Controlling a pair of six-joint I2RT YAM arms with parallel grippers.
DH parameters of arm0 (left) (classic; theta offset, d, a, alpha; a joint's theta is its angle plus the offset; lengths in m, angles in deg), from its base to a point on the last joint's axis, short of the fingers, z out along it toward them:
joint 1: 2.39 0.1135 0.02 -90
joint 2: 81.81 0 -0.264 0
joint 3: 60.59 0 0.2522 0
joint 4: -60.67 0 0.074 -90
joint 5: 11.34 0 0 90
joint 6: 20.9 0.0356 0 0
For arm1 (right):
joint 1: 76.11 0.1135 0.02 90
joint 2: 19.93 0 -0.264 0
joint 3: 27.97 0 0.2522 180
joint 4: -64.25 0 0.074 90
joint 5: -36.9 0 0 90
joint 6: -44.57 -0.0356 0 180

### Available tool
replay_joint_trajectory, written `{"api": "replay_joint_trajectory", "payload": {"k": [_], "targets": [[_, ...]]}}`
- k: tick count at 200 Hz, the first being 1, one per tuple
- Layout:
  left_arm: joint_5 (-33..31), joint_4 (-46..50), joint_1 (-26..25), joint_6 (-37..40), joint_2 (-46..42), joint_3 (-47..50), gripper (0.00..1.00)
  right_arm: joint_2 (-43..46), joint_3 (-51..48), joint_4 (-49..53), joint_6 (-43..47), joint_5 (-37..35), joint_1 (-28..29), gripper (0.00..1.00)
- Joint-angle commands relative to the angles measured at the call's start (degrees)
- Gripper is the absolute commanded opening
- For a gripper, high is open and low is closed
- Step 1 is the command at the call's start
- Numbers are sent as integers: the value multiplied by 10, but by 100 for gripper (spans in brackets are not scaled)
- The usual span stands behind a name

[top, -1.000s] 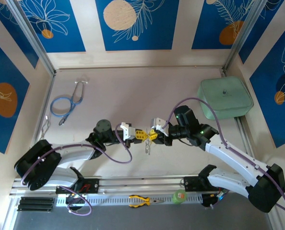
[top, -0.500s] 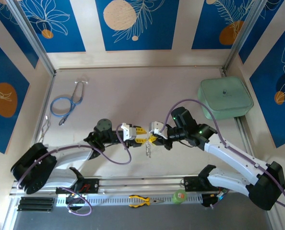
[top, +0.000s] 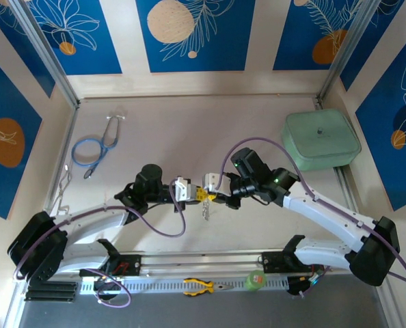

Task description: Put the keys on the keyring

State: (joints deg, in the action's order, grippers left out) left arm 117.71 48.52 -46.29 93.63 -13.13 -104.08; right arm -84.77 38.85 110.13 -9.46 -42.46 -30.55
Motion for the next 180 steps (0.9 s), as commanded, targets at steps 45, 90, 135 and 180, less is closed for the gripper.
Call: {"api": "replay_joint_trajectory", "payload": {"k": [45, 90, 135, 180], "targets": [[12, -117, -2, -47, 3, 21, 0, 100, -96, -160, -152, 194, -125, 24], [12, -195, -3, -89, 31, 36, 0, 115, -117, -160, -162, 223, -108, 27], [6, -188, -3, -85, 26, 34, 0, 113, -118, -155, -206, 186, -106, 28], [-4, -194, -3, -83, 26, 37, 0, 111, -104, -123, -347, 118, -106, 33]]}}
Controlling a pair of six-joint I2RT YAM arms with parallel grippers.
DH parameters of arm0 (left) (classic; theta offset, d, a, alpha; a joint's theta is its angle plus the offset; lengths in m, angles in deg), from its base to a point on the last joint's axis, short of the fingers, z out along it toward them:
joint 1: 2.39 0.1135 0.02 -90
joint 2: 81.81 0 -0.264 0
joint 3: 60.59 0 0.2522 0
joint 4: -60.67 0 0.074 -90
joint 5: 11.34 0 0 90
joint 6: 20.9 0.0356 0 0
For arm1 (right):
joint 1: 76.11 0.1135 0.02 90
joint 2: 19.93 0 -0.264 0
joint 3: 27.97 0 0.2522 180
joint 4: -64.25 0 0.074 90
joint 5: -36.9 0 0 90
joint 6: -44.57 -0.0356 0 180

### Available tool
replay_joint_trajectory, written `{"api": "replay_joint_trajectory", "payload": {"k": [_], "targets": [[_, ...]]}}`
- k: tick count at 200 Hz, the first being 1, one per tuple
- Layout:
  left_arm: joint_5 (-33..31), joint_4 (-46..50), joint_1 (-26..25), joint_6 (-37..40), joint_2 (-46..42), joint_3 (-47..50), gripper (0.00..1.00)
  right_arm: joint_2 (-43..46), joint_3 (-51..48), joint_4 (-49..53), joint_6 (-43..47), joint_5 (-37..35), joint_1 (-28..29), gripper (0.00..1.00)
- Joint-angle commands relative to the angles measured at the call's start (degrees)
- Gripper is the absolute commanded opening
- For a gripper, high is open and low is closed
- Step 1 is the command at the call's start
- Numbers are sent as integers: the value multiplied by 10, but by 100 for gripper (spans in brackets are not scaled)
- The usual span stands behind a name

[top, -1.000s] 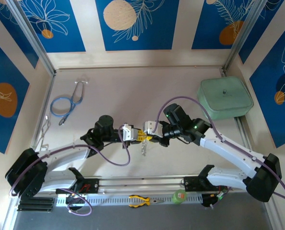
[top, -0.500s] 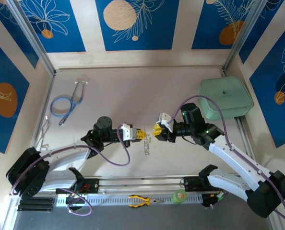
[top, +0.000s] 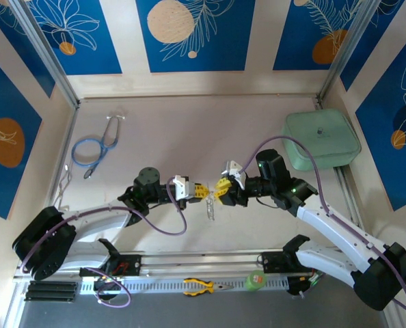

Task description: Put the keys on the keyring

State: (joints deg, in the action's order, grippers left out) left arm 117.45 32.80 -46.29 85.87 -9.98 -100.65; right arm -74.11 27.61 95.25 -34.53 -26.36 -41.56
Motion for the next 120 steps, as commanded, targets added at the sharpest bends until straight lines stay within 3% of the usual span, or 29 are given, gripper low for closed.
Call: {"api": "replay_joint_trajectory", "payload": {"k": [1, 58, 120], "targets": [[-2, -37, -3, -5, -5, 3, 0, 4, 10, 27, -99, -45, 5, 33], [-23, -47, -3, -2, -6, 6, 0, -26, 32, 73, -230, 8, 1, 32], [-18, -48, -2, -4, -11, 8, 0, -29, 22, 25, -265, 10, -4, 23]]}}
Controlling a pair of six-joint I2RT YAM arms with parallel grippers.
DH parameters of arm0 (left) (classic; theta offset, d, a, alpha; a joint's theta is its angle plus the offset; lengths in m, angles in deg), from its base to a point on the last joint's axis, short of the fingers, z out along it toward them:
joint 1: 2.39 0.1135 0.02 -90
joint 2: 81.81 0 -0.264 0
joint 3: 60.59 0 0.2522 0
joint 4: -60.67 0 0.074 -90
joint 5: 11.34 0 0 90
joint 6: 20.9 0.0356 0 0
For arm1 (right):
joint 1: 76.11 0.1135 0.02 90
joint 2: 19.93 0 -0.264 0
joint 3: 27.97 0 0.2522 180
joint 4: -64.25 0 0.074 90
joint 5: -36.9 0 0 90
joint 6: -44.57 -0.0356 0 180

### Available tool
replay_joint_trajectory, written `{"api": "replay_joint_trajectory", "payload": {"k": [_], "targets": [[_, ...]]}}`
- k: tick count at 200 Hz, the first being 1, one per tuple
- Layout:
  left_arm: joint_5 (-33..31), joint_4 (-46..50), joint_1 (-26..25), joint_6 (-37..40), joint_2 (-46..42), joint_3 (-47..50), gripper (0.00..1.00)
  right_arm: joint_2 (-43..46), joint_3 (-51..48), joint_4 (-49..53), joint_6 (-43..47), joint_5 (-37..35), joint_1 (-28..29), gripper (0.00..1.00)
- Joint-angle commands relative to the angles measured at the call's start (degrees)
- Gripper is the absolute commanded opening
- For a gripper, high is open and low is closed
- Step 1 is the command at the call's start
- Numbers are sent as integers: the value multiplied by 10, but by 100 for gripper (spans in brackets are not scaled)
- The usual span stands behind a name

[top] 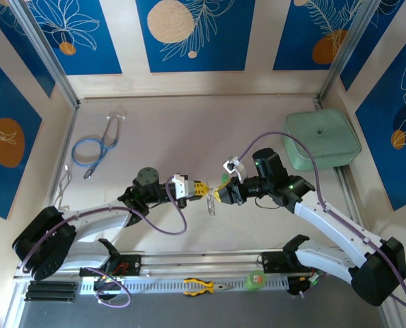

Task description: Put the keys on the keyring

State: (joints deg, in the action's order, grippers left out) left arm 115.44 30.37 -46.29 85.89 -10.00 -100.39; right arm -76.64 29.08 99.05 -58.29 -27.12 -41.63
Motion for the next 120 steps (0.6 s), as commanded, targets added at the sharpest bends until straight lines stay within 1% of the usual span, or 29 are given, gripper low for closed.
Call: {"api": "replay_joint_trajectory", "payload": {"k": [1, 33, 60, 78, 95, 120], "targets": [[2, -24, -2, -4, -11, 6, 0, -5, 7, -13, -27, 17, -3, 23], [7, -21, -3, -4, -15, 6, 0, -12, 11, -14, -30, 16, -9, 13], [10, -26, -3, -7, -14, 7, 0, -13, 8, -16, -35, 22, -17, 0], [18, -39, -3, -16, -15, 7, 0, -17, -1, -26, -47, 26, -33, 0], [30, -59, -3, -33, -15, 4, 0, -34, -2, -36, -52, 51, -45, 0], [36, -90, -3, -55, -14, 5, 0, -64, 11, -43, -47, 91, -46, 0]]}}
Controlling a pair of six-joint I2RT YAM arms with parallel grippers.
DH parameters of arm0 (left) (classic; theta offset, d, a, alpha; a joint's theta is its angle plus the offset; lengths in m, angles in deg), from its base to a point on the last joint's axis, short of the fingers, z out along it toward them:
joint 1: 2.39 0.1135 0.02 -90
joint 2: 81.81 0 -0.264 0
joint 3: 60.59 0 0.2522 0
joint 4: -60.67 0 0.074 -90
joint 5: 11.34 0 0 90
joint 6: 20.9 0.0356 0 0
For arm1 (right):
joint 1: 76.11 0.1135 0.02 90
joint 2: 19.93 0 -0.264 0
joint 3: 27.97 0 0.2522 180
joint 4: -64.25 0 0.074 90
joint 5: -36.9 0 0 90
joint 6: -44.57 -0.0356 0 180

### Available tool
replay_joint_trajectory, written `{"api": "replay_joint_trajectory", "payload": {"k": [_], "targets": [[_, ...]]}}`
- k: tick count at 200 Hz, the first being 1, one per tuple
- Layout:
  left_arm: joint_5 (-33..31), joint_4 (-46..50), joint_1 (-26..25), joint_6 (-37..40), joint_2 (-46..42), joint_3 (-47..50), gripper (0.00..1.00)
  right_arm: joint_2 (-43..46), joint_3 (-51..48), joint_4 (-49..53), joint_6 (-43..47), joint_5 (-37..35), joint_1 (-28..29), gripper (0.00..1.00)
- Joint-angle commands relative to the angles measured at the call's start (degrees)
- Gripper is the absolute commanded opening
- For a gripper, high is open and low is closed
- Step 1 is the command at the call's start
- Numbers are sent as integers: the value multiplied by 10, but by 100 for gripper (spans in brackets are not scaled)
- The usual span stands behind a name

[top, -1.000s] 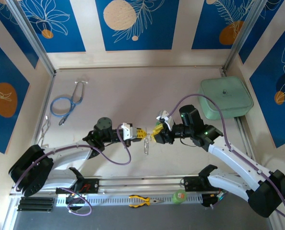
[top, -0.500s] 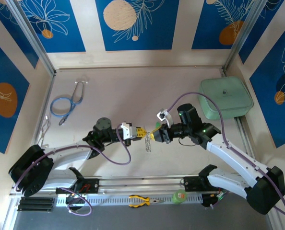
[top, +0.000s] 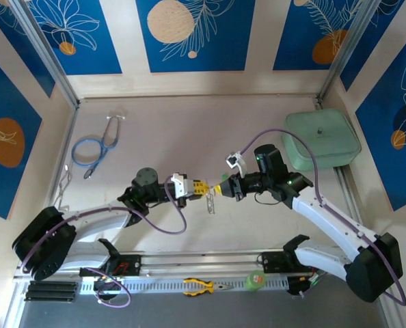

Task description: Put the keys on the keyring

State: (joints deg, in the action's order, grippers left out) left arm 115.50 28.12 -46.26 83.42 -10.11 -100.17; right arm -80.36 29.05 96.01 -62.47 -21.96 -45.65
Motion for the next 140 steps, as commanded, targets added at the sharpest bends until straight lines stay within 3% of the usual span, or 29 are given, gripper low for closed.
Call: {"api": "replay_joint_trajectory", "payload": {"k": [1, 28, 55, 66, 108, 140], "targets": [[35, -68, -3, -31, -13, 3, 0, -28, 12, -13, -4, 41, -6, 0], [26, -66, -4, -26, -14, 8, 0, -34, 26, 9, 25, 58, -7, 0], [27, -69, -3, -30, -7, 11, 0, -6, 26, 21, 55, 41, -28, 23], [28, -74, -3, -35, -3, 11, 0, 19, 13, 8, 76, 24, -30, 27], [53, -114, -3, -75, 25, 11, 0, 109, -63, -87, 282, -5, 13, 30], [70, -124, -3, -92, 37, 7, 0, 96, -46, -68, 351, -6, 33, 30]]}}
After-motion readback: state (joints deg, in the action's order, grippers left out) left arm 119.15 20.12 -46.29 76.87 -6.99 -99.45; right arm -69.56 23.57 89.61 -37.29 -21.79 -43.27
